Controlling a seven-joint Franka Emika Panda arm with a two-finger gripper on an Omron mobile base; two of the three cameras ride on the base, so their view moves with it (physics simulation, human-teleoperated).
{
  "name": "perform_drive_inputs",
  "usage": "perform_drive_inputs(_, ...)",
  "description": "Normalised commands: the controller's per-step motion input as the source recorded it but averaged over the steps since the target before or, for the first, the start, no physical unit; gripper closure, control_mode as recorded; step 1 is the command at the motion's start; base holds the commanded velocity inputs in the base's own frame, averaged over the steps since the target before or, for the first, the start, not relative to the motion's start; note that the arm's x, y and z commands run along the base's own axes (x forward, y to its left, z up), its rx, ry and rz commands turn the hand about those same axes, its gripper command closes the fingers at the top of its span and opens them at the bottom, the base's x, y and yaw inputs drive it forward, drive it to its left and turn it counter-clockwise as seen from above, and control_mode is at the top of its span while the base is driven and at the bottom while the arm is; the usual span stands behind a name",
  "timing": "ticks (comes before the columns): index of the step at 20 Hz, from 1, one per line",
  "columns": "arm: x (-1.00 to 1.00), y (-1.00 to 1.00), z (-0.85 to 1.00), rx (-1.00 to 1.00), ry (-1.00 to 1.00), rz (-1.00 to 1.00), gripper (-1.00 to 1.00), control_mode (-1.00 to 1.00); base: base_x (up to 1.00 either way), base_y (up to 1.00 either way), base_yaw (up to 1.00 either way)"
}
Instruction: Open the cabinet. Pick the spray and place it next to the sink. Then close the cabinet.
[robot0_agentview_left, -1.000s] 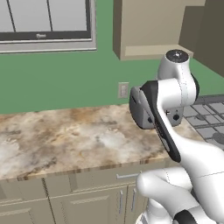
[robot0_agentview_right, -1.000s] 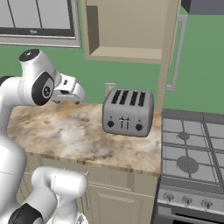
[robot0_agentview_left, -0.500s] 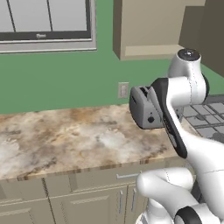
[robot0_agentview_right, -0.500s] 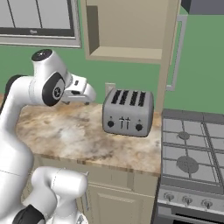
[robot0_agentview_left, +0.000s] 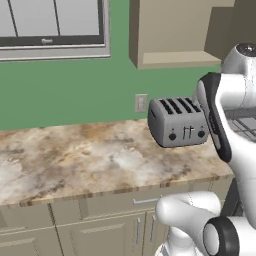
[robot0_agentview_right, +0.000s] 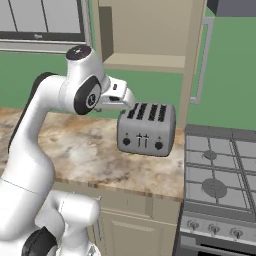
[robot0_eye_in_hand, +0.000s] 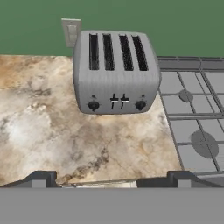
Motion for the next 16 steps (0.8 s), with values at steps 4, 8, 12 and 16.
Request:
perform_drive_inputs(4,-0.55,-0.23,0.02,0.06,-0.08,0.00,-1.00,-1.00,0.00,0.00,0.00)
perform_drive_inputs(8,-0.64,-0.13,0.09,0.05,-0.15,0.00,-1.00,-1.00,0.00,0.00,0.00)
perform_drive_inputs(12,-0.11,-0.09,0.02,0.01,-0.06,0.00,-1.00,-1.00,0.00,0.00,0.00)
perform_drive_inputs(16,0.03,-0.18,0.05,0.00,-0.01,0.00,-1.00,-1.00,0.00,0.00,0.00)
